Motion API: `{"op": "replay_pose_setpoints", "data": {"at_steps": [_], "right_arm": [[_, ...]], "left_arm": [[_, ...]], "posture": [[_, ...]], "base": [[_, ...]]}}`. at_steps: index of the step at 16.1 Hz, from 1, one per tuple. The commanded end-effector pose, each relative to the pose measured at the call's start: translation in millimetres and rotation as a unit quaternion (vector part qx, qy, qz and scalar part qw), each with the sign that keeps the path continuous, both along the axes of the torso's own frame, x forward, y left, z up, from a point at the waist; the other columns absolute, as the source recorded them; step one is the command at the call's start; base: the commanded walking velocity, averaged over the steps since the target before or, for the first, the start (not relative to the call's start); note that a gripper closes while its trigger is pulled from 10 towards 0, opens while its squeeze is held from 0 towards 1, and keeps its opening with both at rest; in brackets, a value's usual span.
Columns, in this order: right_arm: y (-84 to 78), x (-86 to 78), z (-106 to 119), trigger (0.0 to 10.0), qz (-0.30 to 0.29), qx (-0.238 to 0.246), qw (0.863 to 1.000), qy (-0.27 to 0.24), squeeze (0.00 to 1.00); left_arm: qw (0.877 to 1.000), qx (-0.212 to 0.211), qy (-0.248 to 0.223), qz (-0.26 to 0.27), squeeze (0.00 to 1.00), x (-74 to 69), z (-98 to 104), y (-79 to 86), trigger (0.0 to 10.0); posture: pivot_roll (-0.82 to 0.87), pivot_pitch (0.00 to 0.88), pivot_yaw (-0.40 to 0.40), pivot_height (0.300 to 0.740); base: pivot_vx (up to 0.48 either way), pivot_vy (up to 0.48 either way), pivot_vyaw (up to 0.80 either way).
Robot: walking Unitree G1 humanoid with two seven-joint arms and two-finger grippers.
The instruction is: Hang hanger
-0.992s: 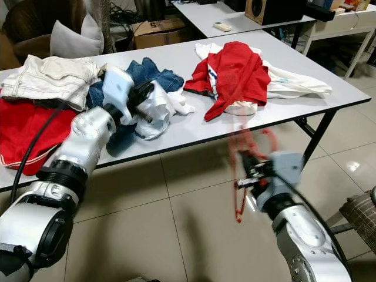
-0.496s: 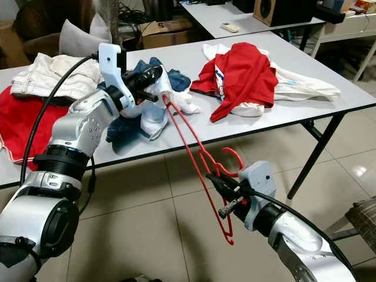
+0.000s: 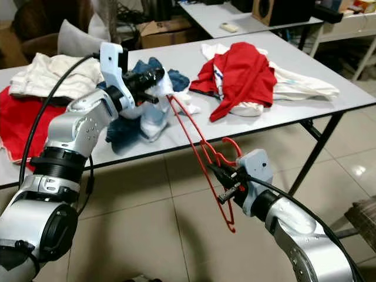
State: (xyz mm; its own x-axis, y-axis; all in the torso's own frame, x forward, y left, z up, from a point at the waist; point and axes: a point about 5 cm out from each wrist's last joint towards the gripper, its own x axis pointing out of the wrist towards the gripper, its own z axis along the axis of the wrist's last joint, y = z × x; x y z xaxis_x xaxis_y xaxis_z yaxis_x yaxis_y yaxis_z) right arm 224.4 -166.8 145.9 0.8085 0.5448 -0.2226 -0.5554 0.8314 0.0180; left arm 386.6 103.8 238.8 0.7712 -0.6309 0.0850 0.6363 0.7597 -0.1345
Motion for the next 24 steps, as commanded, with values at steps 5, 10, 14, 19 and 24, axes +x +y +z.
{"op": "replay_pose_setpoints", "data": {"at_steps": [5, 10, 14, 19, 24], "right_arm": [[2.9, 11.5, 3.7, 0.0, 0.007, 0.013, 1.000, -0.002, 0.00], [7.9, 36.7, -2.1, 0.0, -0.015, 0.022, 0.999, 0.020, 0.00], [16.1, 43.3, -1.5, 0.0, 0.004, 0.036, 0.999, 0.030, 0.00], [24.1, 39.9, -11.7, 0.0, 0.040, 0.010, 0.998, 0.053, 0.00], [23.2, 32.9, 67.2, 0.0, 0.082, 0.139, 0.979, -0.122, 0.00]], "left_arm": [[0.999, 0.045, -0.014, -0.011, 0.00, -5.5, 1.0, -0.8, 0.0], [0.997, 0.044, -0.017, -0.057, 0.00, -16.6, 13.9, -8.0, 0.0], [0.993, 0.070, -0.007, -0.095, 0.00, -28.7, 16.1, -9.3, 0.0], [0.995, 0.006, -0.016, -0.102, 0.00, -34.3, 40.9, -6.0, 0.0], [0.994, 0.100, -0.033, 0.025, 0.00, -15.4, 36.5, 36.0, 0.0]], "posture": [[-0.21, 0.000, 0.094, 0.740], [-0.20, 0.000, 0.095, 0.740], [-0.19, 0.000, 0.084, 0.740], [-0.18, 0.000, 0.081, 0.740], [-0.18, 0.000, 0.090, 0.740]], "base": [[0.000, 0.000, 0.00], [0.000, 0.000, 0.00], [0.000, 0.000, 0.00], [0.000, 0.000, 0.00], [0.000, 0.000, 0.00]]}}
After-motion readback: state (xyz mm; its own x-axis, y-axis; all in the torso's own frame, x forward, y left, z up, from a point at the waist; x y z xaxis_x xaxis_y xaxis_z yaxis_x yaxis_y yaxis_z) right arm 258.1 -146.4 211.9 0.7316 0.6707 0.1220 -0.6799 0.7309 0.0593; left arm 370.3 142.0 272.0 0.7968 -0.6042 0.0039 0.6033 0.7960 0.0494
